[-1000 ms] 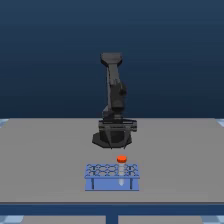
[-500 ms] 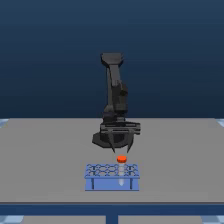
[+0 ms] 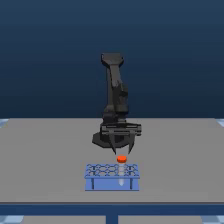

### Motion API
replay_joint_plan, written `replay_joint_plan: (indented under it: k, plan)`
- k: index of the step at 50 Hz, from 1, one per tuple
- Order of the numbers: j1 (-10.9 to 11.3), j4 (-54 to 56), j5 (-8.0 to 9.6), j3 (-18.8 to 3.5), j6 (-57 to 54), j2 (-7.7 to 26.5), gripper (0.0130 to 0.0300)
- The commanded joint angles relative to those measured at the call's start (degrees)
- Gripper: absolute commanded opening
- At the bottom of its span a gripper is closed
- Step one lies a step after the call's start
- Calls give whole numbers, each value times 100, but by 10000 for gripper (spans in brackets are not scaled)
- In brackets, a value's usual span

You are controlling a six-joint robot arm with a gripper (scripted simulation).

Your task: Pick up the centrifuge tube on the rack

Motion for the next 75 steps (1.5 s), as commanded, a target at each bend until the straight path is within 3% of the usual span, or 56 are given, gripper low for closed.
replay_joint_plan:
  k: [1, 25, 58, 75]
  plan:
    - [-1, -126, -13, 18, 133, 0, 300]
    - [-7, -1091, -132, 129, 1109, 75, 300]
    - [-7, -2872, -612, 356, 2928, 455, 300]
    - [-7, -3054, -700, 389, 3116, 523, 300]
